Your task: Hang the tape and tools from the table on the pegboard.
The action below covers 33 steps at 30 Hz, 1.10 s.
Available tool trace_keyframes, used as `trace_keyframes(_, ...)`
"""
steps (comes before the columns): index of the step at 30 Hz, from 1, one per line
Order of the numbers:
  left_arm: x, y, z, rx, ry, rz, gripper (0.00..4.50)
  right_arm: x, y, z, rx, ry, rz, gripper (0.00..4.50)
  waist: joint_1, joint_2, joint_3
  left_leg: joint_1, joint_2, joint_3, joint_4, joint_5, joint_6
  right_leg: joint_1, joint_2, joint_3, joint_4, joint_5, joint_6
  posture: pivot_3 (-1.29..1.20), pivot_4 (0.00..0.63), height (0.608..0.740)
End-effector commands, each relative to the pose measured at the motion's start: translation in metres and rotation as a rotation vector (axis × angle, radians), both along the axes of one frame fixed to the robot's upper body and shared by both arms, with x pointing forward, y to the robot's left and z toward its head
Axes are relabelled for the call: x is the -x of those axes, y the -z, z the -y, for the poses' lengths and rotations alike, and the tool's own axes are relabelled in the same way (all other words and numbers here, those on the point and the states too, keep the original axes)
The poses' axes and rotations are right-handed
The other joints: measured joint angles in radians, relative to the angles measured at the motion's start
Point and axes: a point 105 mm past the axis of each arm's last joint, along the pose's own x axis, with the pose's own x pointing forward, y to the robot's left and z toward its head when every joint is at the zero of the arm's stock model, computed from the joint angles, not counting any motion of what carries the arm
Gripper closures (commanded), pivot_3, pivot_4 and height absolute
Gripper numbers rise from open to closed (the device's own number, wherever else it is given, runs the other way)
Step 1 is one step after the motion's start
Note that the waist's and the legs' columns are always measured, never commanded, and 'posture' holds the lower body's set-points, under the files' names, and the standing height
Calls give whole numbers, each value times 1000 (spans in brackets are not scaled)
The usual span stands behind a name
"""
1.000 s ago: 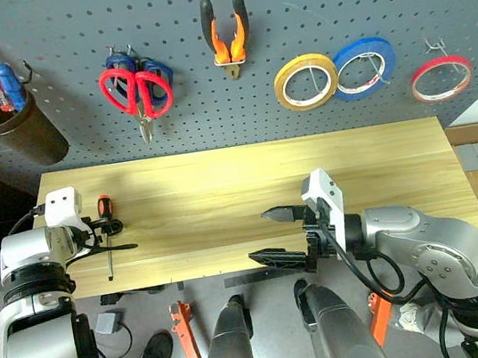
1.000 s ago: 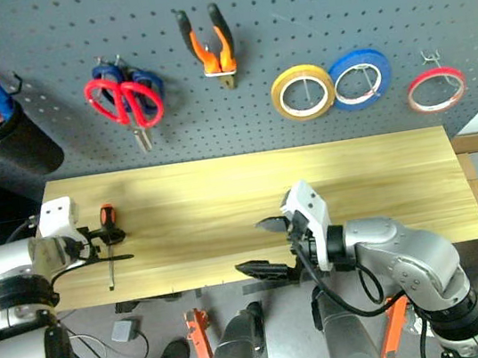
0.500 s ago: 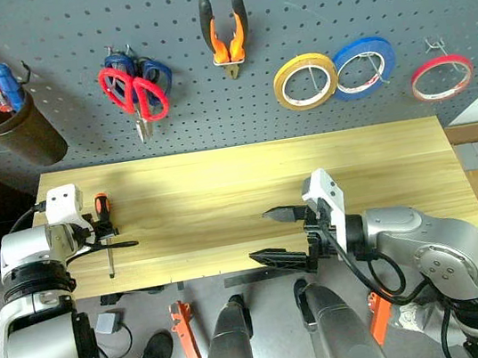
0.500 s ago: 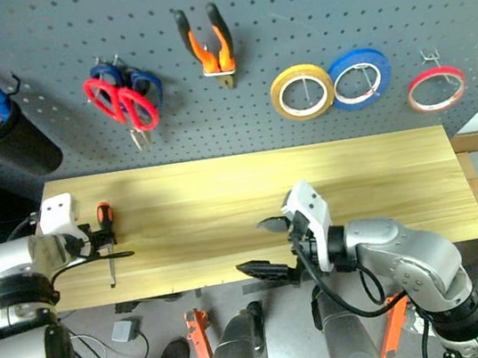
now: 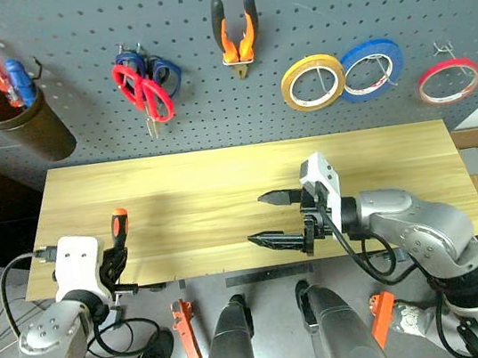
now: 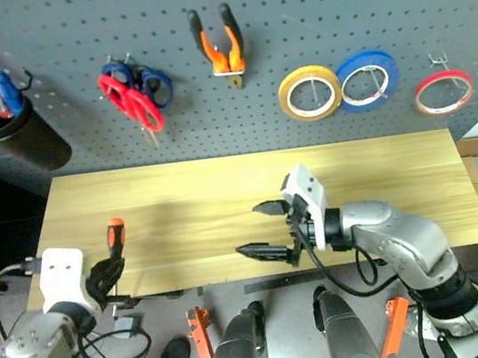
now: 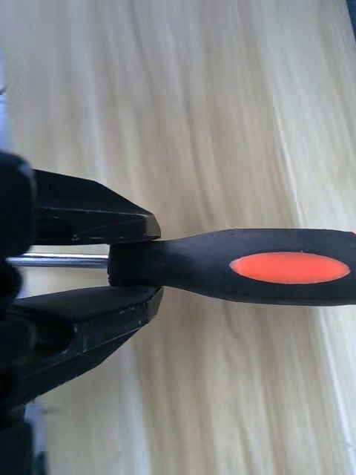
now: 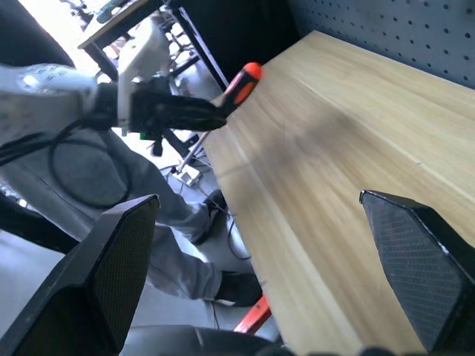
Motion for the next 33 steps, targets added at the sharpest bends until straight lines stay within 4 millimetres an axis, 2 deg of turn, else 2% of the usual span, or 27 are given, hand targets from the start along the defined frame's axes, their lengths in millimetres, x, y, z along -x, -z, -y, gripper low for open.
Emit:
trace_keyframes(1,1,-74,43,-212,135,397,4048,-4,-9,-5,-22,-50,77,0,19,-1,-17,-1,0,0,0,1,0,0,0,-1,0,1,-1,84,251,740)
trace_keyframes(4,-8,-110,49,-247,83,573,4048,-6,-13,-7,-31,-94,101,0,34,-1,-43,0,-1,1,1,2,-1,2,0,-3,-1,1,-1,103,228,740)
trace_keyframes(7,-14,-135,50,-263,54,674,4048,-4,-20,-10,-55,-143,115,0,31,-4,-69,1,-1,2,0,4,-1,5,1,-6,-2,3,-1,106,205,740)
trace_keyframes(11,-13,-160,42,-337,0,781,4048,-2,-45,-13,-165,-194,124,0,20,-6,-80,3,0,5,1,4,0,5,2,-5,-1,4,0,105,205,740)
trace_keyframes(16,-12,-195,30,-406,-101,935,4048,-3,-91,-20,-352,-182,162,0,24,-6,-84,3,3,3,1,7,0,5,6,-7,1,8,-4,99,203,740)
trace_keyframes(21,-18,-230,41,-409,-75,1070,4048,-7,-114,-27,-397,-156,227,0,30,-8,-97,3,1,3,2,9,0,6,6,-7,2,11,-4,91,178,740)
trace_keyframes(25,-32,-247,45,-355,-44,1100,4048,-11,-126,-32,-422,-129,275,0,28,-10,-109,3,0,3,2,12,0,6,6,-6,1,14,-2,87,165,740)
trace_keyframes(28,-48,-254,35,-308,-55,1088,4048,-17,-134,-35,-437,-87,308,0,27,-10,-116,4,0,4,2,14,0,6,6,-6,1,15,-3,76,159,740)
trace_keyframes(33,-77,-255,25,-201,-18,1035,4048,-21,-135,-35,-438,-63,324,0,24,-11,-121,5,0,4,2,16,-2,6,7,-7,3,17,-6,75,161,740)
